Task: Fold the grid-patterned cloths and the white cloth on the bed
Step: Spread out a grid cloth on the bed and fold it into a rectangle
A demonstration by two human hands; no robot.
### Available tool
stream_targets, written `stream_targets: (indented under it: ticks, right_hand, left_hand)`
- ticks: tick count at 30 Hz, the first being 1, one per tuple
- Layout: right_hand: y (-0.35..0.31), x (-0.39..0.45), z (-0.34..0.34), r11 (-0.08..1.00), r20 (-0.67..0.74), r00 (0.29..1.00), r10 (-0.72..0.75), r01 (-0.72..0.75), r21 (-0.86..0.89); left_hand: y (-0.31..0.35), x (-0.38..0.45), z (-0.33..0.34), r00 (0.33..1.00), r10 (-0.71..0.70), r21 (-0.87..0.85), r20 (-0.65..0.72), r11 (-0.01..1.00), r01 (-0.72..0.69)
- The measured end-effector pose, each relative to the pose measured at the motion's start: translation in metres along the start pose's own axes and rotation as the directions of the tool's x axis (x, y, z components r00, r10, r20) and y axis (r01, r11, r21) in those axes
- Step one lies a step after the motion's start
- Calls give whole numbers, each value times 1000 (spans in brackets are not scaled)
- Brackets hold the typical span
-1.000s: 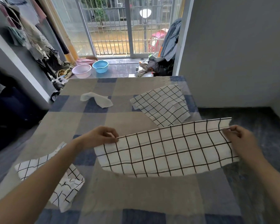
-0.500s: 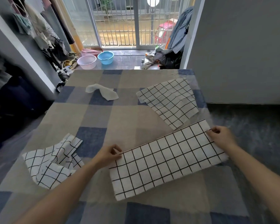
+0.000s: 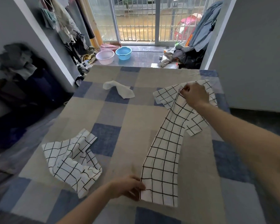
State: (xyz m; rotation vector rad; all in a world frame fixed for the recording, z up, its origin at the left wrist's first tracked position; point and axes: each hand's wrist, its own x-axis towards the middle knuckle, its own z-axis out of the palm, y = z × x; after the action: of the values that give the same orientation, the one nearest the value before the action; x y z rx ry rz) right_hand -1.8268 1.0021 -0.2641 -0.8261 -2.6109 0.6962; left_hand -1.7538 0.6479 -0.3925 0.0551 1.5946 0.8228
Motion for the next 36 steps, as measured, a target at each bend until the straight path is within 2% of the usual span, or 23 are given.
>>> stream_targets:
  ticks: [1,3,5,8,10,11,13,14,17,19,21,24,28,32,34,36]
  right_hand:
    - [-14,6,5,1000,-8,1000,-27,27,-3]
    - [-38,14,17,997,4,997,-78,79,-22]
    - [-55,14,33,987,46,989,-137,140,-74]
    - [-68,-2,60,961,119,968,-221,237,-142]
    - [-71,-17,72,947,136,955,-265,284,-153]
    - [-72,-24,76,938,146,947,-287,309,-155]
    - [-73,-36,82,922,179,929,-325,353,-157]
    - [-74,-41,84,915,190,921,-341,371,-156]
    - [-75,-56,87,895,180,901,-394,421,-148]
    - [-72,-68,83,877,143,890,-434,453,-160]
    - [-67,-85,77,866,108,885,-453,465,-181]
    - [-57,-116,65,852,97,878,-469,478,-214]
    - [-45,-166,54,849,84,883,-461,467,-248]
    - [-29,-221,59,798,105,854,-510,515,-314]
    - [-19,-246,65,762,167,836,-523,547,-347]
    - [-10,-271,72,732,247,825,-508,564,-382]
  left_hand:
    - [0,-2,4,1000,-8,-98,-1,995,7]
    - [-2,-4,11,998,-36,-110,-46,993,31]
    - [-5,-4,14,987,-75,76,-142,993,87]
    - [-9,-14,5,961,-78,403,-265,896,184]
    - [-10,-23,-2,953,43,555,-300,820,137]
    - [-10,-25,-3,940,172,644,-294,763,62]
    - [-7,-22,-4,853,454,797,-257,599,-79]
    - [-4,-17,-5,805,547,834,-230,538,-127]
    - [11,8,-18,716,679,873,-162,437,-217]
    - [20,27,-34,693,703,903,-162,389,-183]
    - [26,40,-50,702,677,914,-221,394,-93]
    - [28,44,-67,769,591,913,-242,408,-26]
    - [20,35,-83,838,532,959,-123,280,-38]
    - [13,22,-94,811,577,969,-96,240,-56]
    - [12,15,-95,784,613,971,-102,234,-56]
    - [11,8,-91,743,656,960,-133,271,-67]
